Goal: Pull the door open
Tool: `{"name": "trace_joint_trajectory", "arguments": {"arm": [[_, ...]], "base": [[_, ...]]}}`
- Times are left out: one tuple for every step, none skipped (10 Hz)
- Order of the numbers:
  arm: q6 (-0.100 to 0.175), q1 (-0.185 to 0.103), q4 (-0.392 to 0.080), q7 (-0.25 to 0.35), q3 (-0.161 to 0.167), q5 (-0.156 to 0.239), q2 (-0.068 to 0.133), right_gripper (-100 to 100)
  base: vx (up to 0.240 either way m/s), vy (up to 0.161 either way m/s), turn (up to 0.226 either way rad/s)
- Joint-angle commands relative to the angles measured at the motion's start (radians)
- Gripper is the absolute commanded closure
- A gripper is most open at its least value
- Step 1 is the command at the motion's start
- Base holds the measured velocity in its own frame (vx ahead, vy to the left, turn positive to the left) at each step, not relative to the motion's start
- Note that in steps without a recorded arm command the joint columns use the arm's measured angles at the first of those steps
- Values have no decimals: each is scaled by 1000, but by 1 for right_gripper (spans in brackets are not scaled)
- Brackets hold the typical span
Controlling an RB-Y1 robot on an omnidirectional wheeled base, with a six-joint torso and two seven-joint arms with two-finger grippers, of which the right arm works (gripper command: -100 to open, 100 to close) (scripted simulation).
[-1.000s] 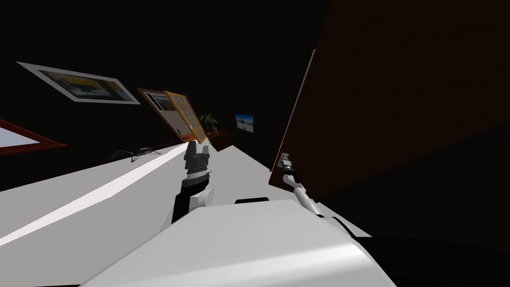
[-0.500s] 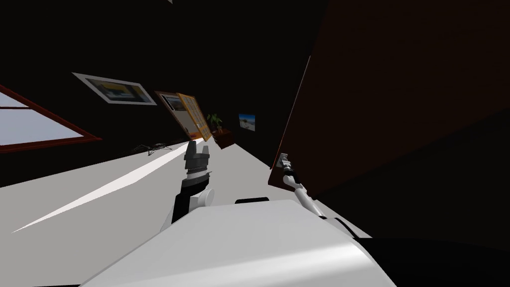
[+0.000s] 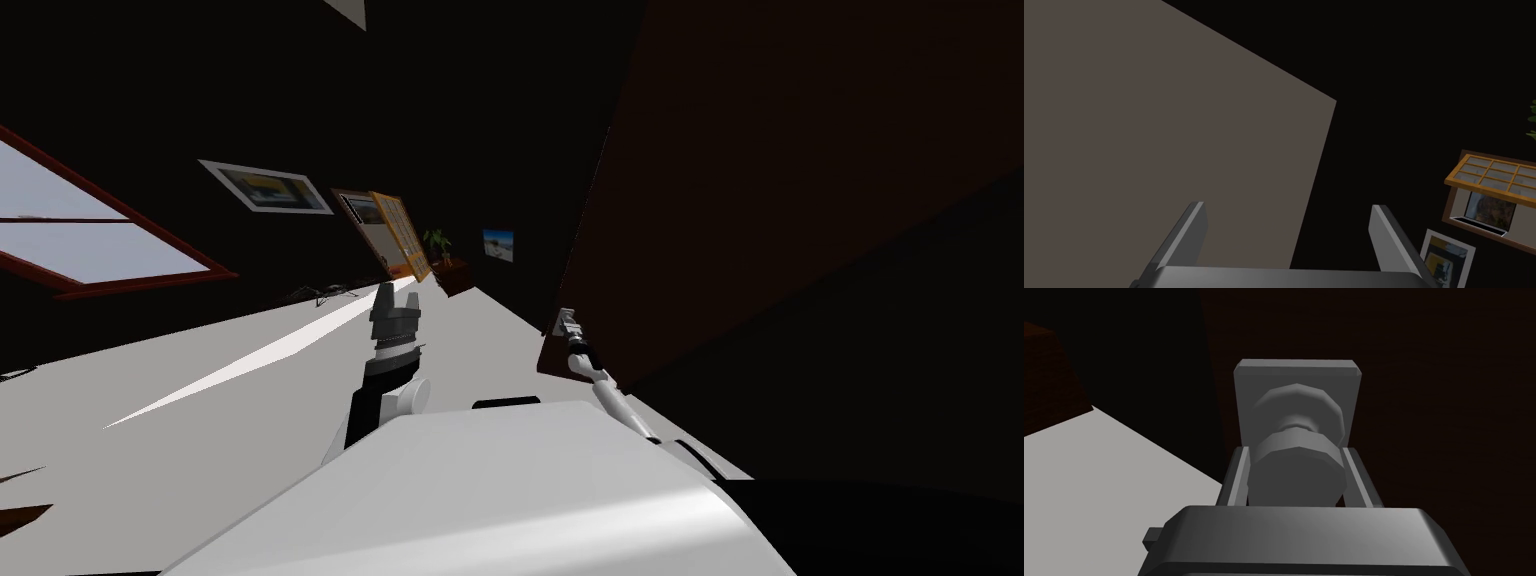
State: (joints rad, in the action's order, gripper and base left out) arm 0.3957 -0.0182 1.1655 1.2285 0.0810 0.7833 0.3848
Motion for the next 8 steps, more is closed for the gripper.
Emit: {"name": "trace_joint_trajectory", "arguments": {"arm": [[2, 12, 27, 10, 29, -8, 9, 100], [2, 19, 43, 15, 46, -13, 13, 100], [2, 27, 60, 20, 64, -18, 17, 100], [2, 36, 77, 25, 83, -23, 22, 100], [2, 44, 96, 31, 103, -29, 27, 100], [2, 53, 115, 36, 124, -34, 32, 100], [2, 62, 133, 42, 144, -40, 37, 100], [2, 71, 152, 48, 164, -45, 42, 100]], "base": [[-97, 9, -110], [-105, -6, -106], [-108, -8, -106], [-105, -15, -104], [-91, -28, -101], [-82, -38, -121], [-73, -52, -102], [-61, -84, -96]]}}
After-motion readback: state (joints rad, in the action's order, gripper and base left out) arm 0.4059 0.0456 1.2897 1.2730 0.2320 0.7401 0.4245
